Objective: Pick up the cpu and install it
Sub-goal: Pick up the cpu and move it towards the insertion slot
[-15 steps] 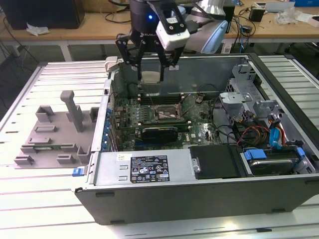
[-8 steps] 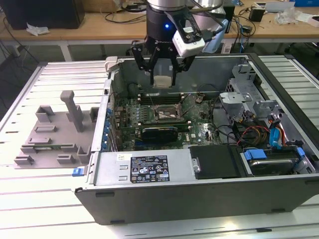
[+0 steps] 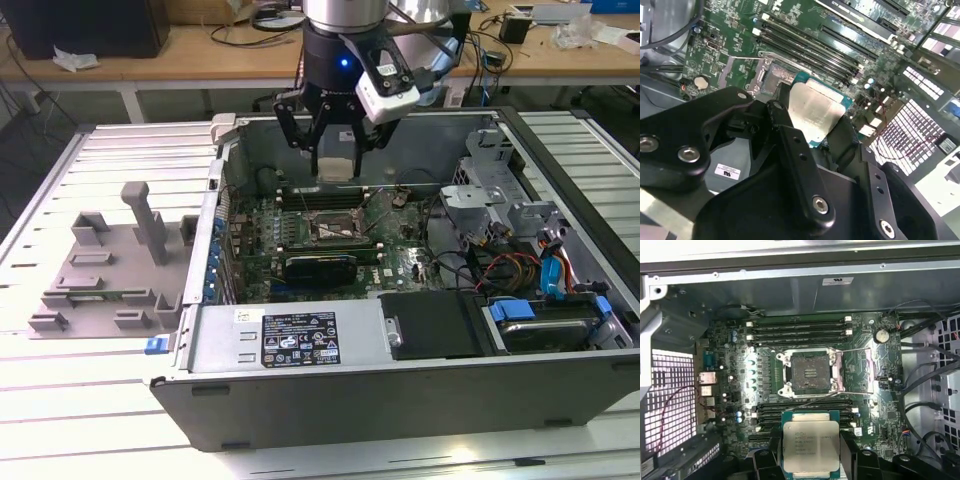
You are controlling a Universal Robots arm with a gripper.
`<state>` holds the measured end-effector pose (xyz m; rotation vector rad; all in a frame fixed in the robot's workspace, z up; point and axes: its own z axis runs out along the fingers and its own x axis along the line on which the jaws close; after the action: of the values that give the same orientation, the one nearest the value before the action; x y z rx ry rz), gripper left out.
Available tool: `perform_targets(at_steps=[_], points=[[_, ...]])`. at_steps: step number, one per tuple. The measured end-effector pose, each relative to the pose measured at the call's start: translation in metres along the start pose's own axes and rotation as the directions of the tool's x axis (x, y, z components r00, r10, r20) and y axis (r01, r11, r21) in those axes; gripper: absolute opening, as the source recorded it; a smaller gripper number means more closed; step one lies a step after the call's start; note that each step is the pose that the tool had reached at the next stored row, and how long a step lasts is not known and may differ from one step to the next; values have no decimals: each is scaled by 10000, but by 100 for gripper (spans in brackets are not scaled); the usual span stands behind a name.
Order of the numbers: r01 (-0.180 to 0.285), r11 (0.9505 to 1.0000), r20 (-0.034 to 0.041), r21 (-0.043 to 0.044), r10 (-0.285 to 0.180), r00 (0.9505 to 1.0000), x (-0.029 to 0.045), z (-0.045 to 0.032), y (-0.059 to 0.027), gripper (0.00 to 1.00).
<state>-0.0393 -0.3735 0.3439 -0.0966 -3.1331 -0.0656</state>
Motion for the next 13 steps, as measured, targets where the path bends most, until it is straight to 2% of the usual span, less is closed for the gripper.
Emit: perform_targets(at_steps=[2, 5, 10, 11, 13], points=[[87, 10000, 134, -7, -87, 9999, 0, 28, 1, 54], [205, 9998, 240, -13, -204, 9995, 0, 59, 6, 54], [381, 9993, 373, -16, -380, 9986, 1, 110, 24, 54], [460, 9989, 410, -14, -459, 9981, 3, 139, 51, 54], [552, 9985, 429, -17, -551, 9976, 6, 190, 120, 54]])
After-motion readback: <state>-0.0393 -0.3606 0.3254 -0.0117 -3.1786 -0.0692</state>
